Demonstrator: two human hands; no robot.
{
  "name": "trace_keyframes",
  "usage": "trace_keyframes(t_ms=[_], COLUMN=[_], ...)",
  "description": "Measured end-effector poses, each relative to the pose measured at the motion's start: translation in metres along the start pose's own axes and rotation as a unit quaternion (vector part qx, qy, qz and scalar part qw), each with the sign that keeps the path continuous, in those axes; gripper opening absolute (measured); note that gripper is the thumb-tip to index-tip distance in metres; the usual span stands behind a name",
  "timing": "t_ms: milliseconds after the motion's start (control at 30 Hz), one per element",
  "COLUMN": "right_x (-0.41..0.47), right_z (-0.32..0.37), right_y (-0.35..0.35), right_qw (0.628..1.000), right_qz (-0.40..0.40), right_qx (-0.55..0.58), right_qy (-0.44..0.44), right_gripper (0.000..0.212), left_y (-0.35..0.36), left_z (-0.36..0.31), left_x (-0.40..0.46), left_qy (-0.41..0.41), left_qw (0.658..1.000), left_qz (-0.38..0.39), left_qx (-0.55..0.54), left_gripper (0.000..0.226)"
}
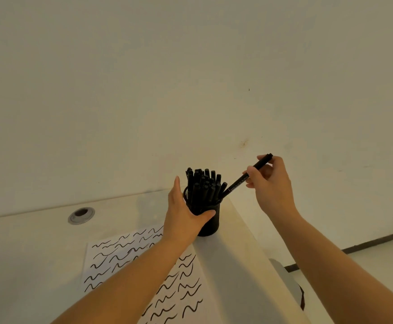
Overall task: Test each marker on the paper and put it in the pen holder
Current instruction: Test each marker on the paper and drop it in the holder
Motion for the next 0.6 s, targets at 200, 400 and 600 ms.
trace_keyframes(t_ms=[200,400,600], right_x=[0.004,0.001,-0.01], right_z=[-0.006,-0.017,-0.032], right_y=[0.01,0.028,0.051], right_qw=[1.0,0.998,0.994], right_qz=[0.01,0.051,0.087], right_qx=[-0.02,-0.039,-0.065], right_qy=[-0.013,-0.022,-0.025], right_gripper=[0.038,0.033,0.022], left_y=[0.01,0.008,0.001], left_z=[0.0,0.0,-0.004], left_x=[0.009,0.014,0.013], left_qy=[-0.003,-0.007,0.001], left_qw=[0.999,1.0,1.0], left_qz=[-0.003,-0.021,-0.024], left_qx=[-0.033,-0.011,0.002], left_gripper=[0.122,0.097,0.082])
Point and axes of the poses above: each hand's wrist, its own x-axis towards the middle knuckle, its own y-axis out of the palm, z = x × y, the point moved 6 cm from there along x, towards the middle knuckle, and after that the axes turned 1 degree about -x, right-handed, at the moved point
